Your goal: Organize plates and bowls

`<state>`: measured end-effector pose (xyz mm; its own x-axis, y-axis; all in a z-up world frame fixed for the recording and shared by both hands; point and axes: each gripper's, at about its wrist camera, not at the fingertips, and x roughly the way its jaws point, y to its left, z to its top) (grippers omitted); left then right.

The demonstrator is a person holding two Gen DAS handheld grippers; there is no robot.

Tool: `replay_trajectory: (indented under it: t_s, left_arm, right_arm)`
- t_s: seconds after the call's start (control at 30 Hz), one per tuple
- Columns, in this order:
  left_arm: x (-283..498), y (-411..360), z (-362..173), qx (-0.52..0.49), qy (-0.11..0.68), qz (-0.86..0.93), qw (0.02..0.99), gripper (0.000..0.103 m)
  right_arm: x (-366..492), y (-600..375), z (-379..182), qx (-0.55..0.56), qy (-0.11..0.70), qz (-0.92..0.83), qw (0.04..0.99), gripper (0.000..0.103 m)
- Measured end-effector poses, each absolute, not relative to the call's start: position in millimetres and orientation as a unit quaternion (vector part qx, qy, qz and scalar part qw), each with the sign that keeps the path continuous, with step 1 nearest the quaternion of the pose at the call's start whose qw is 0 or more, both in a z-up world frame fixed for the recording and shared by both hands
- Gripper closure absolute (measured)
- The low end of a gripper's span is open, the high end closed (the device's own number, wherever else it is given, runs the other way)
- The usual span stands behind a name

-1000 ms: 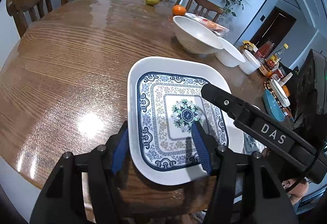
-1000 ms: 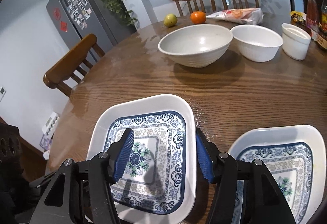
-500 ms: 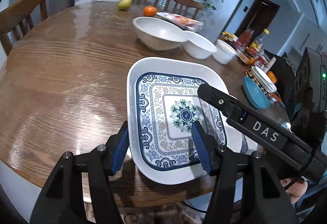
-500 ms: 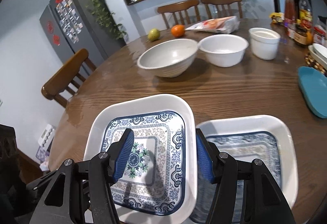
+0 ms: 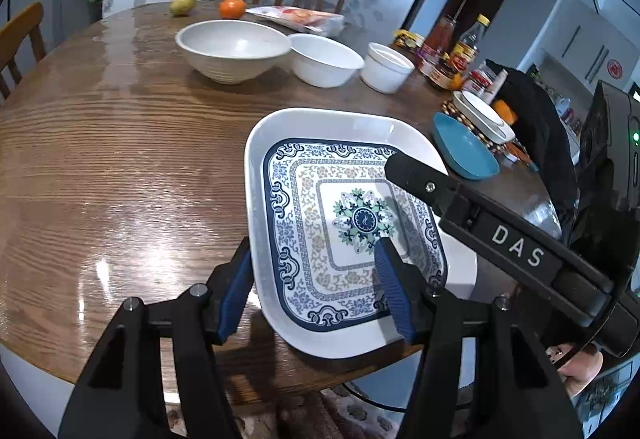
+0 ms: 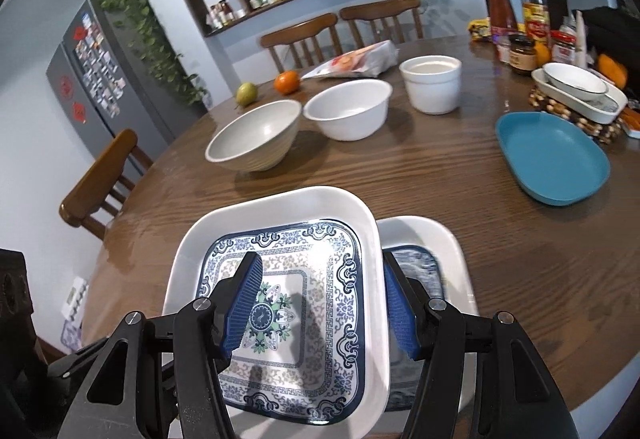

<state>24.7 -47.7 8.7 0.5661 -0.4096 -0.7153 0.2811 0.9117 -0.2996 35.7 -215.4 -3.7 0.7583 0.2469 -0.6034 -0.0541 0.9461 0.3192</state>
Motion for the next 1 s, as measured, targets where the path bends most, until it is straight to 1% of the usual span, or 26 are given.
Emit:
replay_trajectory:
  t_s: [0.2, 0.47, 0.67, 1.0]
  left_arm:
    - [29.0, -70.9, 2.7, -0.046, 0.432, -0.199, 0.878, 0.045]
    - [33.3, -85.7, -4.9, -0.029, 0.451, -0.204, 0.868, 0.045]
    - [34.2, -90.8, -5.0, -0.019, 0.45, -0.2, 0.87, 0.043]
    - [35.1, -97.8, -5.9, -0.014, 0.452, -0.206, 0.868, 0.027]
  right_arm:
    - [33.3, -232.6, -7.9, 0.154, 0.337, 0.065, 0.926, 0.041]
    - [34.7, -247.7, -16.3, 0.162, 0.343, 0.048, 0.924, 0.041]
    - [35.7, -249.8, -18.4, 0.16, 0.342, 0.044, 0.925, 0.041]
    - [39.0, -252.3, -24.0, 0.161, 0.347, 0.047, 0.923, 0.041]
